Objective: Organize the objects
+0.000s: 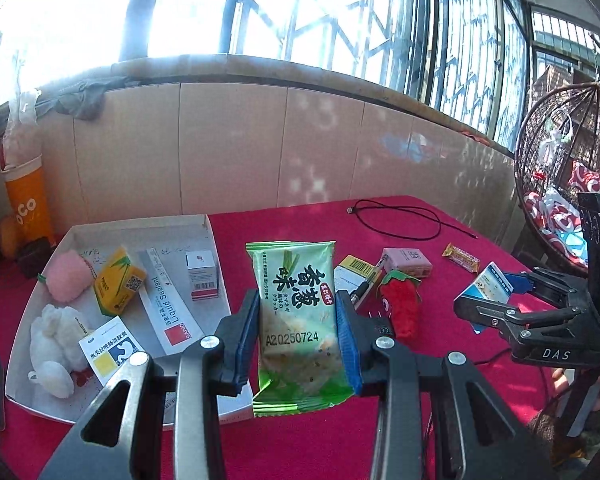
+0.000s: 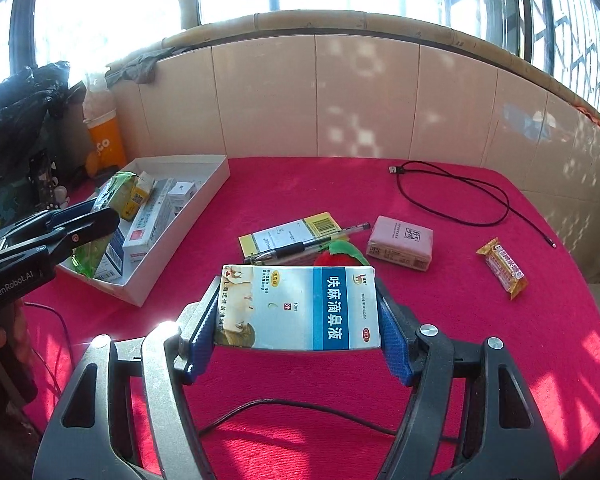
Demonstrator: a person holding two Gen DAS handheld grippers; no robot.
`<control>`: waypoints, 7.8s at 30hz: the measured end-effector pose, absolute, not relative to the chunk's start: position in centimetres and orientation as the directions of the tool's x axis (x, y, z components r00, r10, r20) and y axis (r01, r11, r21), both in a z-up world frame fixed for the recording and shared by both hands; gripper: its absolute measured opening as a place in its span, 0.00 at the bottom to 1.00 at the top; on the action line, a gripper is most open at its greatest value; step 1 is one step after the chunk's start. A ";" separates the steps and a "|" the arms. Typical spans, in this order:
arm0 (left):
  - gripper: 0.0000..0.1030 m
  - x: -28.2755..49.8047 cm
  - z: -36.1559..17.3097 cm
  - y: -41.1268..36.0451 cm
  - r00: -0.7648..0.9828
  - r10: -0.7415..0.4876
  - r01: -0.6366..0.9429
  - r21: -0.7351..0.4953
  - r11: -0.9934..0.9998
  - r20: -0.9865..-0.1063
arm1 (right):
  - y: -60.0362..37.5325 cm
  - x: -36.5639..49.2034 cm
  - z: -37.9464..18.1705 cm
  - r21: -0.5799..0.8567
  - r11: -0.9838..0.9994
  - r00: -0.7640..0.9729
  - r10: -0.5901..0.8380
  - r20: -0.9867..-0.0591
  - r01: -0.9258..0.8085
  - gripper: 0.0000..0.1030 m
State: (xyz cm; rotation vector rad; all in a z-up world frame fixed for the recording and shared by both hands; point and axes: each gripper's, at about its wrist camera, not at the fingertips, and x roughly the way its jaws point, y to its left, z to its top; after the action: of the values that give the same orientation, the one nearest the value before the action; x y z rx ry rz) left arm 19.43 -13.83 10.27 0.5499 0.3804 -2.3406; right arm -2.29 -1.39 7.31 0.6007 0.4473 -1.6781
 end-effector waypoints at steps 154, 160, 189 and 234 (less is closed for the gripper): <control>0.57 4.6 1.1 -14.1 -0.516 -0.282 0.602 -0.108 -0.791 -0.809 | -2.0 -16.1 -1.0 0.276 -0.489 -0.160 -0.676 -0.719 0.828 0.38; 0.41 3.6 0.9 -13.4 -0.526 -0.315 0.599 -0.081 -0.797 -0.790 | -1.7 -16.6 -1.4 0.337 -0.477 -0.122 -0.703 -0.701 0.812 0.39; 0.28 10.6 7.2 -8.4 -0.712 -0.427 0.539 -0.044 -0.841 -0.557 | 0.2 -13.9 2.1 0.308 -0.434 -0.157 -0.756 -0.635 0.846 0.38; 0.28 19.6 11.1 -10.2 -0.748 -0.546 0.638 -0.185 -0.747 -0.376 | -0.8 -3.5 8.3 0.205 -0.215 -0.064 -0.822 -0.566 0.955 0.38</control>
State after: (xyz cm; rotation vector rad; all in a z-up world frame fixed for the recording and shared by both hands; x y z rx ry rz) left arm 19.57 -10.18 11.09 0.3959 0.4009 -2.4231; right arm -3.51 -0.79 8.30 0.6838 0.2576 -1.6597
